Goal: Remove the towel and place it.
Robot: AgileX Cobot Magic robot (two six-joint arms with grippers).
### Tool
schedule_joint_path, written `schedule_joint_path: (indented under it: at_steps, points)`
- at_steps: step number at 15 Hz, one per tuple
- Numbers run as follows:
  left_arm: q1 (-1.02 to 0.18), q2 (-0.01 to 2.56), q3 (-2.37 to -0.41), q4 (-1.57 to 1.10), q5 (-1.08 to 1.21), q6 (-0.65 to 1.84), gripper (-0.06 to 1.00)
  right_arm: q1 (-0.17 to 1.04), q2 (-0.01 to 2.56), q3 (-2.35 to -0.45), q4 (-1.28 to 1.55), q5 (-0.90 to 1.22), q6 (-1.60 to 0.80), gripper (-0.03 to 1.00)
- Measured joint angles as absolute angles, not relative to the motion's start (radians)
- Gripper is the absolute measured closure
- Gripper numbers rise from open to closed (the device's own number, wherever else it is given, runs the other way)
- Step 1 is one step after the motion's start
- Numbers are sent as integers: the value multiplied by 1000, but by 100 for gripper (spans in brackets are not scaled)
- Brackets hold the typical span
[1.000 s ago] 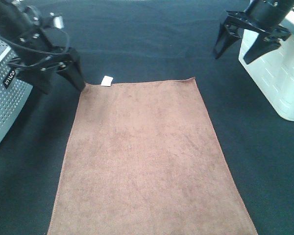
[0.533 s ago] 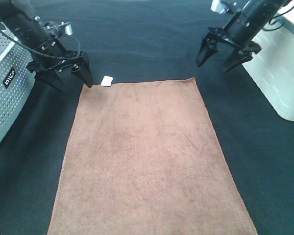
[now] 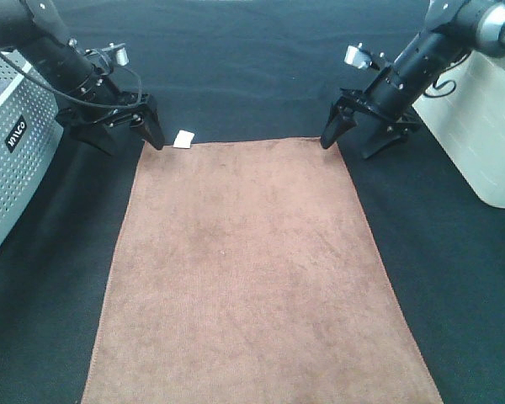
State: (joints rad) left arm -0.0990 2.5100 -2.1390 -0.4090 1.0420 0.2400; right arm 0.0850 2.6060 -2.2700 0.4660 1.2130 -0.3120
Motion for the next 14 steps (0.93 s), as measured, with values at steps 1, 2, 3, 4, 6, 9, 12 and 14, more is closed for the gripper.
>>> schedule_joint_path:
  at_steps: [1, 2, 3, 4, 6, 9, 12, 14]
  points:
    - [-99, 2518, -2139, -415, 1042, 240, 9, 85, 2621, -2272, 478, 1212, -324, 18]
    - [-99, 2532, -2139, -427, 1042, 240, 9, 85, 2629, -2279, 483, 1209, -328, 18]
    - [-99, 2542, -2139, -432, 1042, 240, 9, 85, 2629, -2279, 486, 1201, -329, 18]
    - [-99, 2548, -2141, -437, 1043, 240, 9, 85, 2629, -2279, 489, 1194, -329, 18]
    - [-99, 2552, -2143, -438, 1043, 240, 9, 85, 2629, -2279, 489, 1192, -329, 18]
    - [-99, 2554, -2147, -439, 1045, 240, 9, 85, 2630, -2279, 489, 1192, -329, 18]
    - [-100, 2555, -2147, -470, 1042, 236, 9, 87, 2630, -2279, 483, 1187, -329, 18]
    - [-124, 2560, -2147, -512, 1030, 235, 12, 111, 2630, -2279, 466, 1149, -328, 18]
